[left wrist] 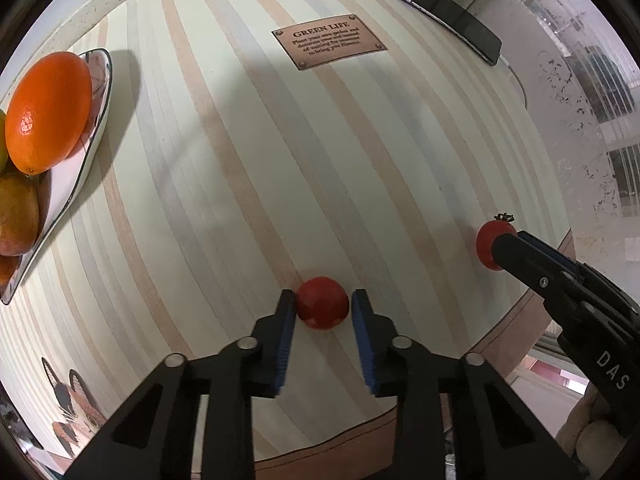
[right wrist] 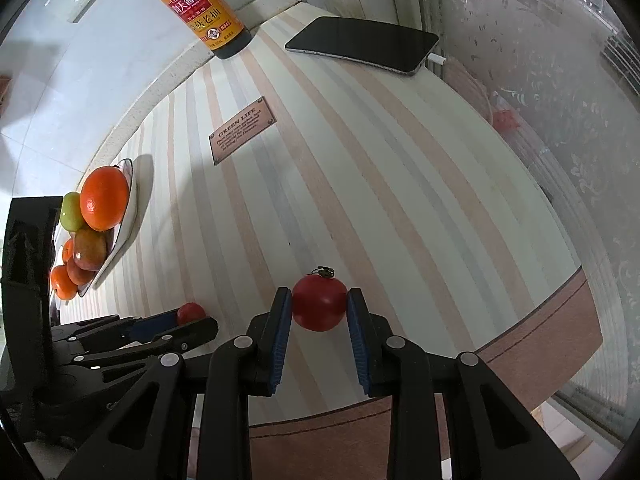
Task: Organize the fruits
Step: 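Carry both cherry tomatoes onto the platter and open both tools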
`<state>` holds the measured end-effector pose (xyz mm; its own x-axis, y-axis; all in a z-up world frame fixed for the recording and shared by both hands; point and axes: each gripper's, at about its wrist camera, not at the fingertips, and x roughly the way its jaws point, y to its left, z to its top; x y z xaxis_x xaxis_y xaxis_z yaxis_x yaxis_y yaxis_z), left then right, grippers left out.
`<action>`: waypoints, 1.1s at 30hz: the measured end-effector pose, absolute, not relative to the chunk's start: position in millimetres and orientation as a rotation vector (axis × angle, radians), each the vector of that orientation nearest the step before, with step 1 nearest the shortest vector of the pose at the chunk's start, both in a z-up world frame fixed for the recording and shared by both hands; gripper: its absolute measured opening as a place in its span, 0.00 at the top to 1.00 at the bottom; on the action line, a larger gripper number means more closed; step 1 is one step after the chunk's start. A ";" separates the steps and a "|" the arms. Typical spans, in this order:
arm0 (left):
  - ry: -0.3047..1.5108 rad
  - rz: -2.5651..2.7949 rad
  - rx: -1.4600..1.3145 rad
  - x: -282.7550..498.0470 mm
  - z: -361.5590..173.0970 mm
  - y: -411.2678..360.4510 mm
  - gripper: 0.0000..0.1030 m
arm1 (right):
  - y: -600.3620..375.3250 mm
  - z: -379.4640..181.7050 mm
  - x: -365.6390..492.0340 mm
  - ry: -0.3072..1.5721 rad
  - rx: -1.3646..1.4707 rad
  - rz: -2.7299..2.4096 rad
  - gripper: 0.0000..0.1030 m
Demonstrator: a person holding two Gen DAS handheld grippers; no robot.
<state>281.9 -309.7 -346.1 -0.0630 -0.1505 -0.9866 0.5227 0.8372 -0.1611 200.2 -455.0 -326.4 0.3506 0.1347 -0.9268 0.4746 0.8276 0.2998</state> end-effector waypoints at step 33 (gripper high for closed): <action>1.415 -0.335 -0.122 364.9 -251.3 -140.4 0.77 | -334.7 -305.9 310.3 1.078 0.621 0.216 0.71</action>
